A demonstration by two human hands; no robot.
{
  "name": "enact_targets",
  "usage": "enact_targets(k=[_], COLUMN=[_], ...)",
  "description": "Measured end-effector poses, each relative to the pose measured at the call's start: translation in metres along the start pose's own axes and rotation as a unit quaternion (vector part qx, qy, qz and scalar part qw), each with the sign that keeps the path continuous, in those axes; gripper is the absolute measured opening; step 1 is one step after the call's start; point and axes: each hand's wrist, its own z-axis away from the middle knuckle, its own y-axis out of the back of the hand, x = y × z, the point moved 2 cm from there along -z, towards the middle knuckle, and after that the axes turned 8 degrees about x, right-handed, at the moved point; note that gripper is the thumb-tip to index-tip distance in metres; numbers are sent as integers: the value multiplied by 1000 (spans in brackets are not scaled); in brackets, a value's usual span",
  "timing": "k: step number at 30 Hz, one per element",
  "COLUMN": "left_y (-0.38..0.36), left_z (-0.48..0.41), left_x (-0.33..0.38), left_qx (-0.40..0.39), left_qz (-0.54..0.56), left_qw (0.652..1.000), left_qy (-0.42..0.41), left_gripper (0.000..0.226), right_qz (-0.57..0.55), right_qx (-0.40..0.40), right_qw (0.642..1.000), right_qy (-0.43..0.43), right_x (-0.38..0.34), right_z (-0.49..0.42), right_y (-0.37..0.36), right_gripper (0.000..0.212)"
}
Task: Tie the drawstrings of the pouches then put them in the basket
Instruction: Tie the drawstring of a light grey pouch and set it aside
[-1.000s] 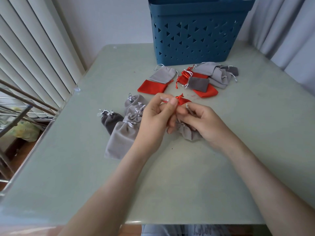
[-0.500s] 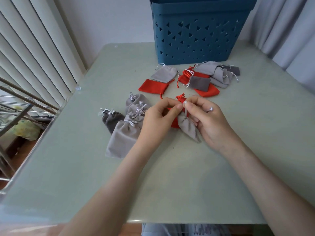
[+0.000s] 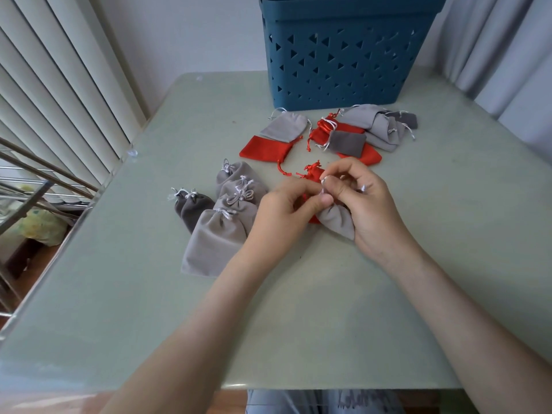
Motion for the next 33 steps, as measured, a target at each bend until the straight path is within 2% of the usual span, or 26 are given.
enact_targets(k=[2, 6, 8, 11, 15, 18, 20, 23, 27, 30, 31, 33], left_y=[-3, -1, 1, 4, 4, 4, 3, 3, 6, 6, 5, 5], left_z=[2, 1, -1, -3, -2, -3, -4, -5, -6, -6, -5, -5], left_x=[-1, -2, -2, -1, 5, 5, 3, -1, -4, -5, -6, -6], left_qx=[17, 31, 42, 41, 14, 9, 14, 24, 29, 23, 23, 29], left_qz=[-31, -24, 8, 87, 204, 251, 269, 259, 209, 139, 130, 139], left_qw=[999, 999, 999, 993, 974, 956, 948, 946, 963, 979, 981, 978], left_qy=[-36, -32, 4, 62, 101, 149, 173, 193, 170, 148, 143, 156], left_gripper=[14, 18, 15, 17, 20, 24, 26, 28, 28, 30, 26, 13], right_qz=[18, 14, 48, 177, 233, 285, 325, 379, 346, 401, 400, 335], right_qx=[-13, -33, -26, -28, -31, -26, -32, -63, -73, -67, -53, -5], right_qw=[1000, 999, 998, 983, 971, 957, 942, 919, 934, 913, 915, 942], right_qy=[15, 14, 12, 31, 32, 57, 71, 92, 51, 29, 10, -36], right_x=[-1, -4, -4, -4, -3, -5, -6, -6, -5, 2, 4, 6], right_z=[0, 0, 0, -2, 1, 2, 3, 3, 2, -2, -3, -6], right_y=[-3, -5, -2, 1, 0, 0, 0, -1, 3, 6, 8, 11], right_gripper=[17, 7, 10, 23, 23, 11, 22, 21, 27, 29, 31, 38])
